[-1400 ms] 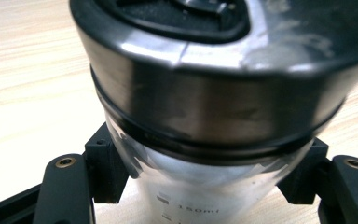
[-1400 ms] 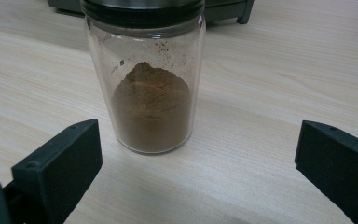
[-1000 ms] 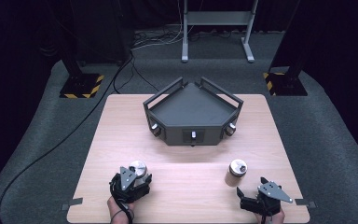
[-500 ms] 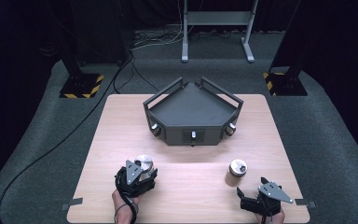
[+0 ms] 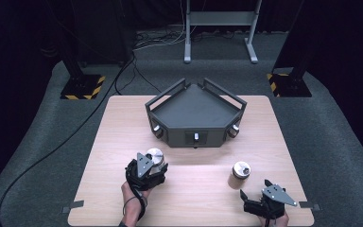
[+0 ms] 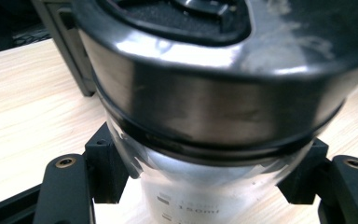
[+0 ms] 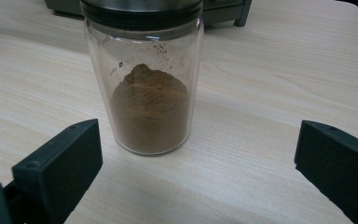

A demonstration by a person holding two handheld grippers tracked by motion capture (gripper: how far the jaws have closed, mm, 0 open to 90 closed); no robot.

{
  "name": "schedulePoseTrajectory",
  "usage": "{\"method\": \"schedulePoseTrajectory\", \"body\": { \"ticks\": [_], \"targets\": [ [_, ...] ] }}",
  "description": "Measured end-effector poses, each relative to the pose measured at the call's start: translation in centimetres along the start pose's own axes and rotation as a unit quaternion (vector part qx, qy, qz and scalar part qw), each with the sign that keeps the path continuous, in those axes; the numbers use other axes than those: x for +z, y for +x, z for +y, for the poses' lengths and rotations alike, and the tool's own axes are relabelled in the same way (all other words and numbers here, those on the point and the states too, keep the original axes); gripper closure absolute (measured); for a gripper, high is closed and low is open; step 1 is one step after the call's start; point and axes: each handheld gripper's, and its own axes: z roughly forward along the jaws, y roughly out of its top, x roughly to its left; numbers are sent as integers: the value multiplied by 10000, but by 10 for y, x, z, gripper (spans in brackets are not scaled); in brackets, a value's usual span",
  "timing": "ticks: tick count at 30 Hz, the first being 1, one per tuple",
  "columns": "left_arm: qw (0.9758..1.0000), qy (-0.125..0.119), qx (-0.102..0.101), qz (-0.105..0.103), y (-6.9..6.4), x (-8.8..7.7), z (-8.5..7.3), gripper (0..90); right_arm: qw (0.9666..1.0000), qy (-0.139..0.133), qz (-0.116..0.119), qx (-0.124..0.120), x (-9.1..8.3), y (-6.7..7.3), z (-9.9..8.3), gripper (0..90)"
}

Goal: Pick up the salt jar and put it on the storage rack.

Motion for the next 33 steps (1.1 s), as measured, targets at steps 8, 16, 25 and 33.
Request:
{"method": "schedulePoseTrajectory", "body": {
  "ticks": [8,16,25,33],
  "targets": [
    [9999,-2,80,-83,0,11,12,315,10000,-9,-8,-10,0,0,0,1],
    [9999,28,123,-113,1,17,21,315,10000,-42,-15,20,-1,0,-2,1],
    [9997,54,173,-151,3,22,28,314,10000,-42,-27,16,-1,1,-2,1],
    [9997,69,178,-127,6,24,32,315,10000,-42,-32,25,-1,1,-2,2]
  ]
}}
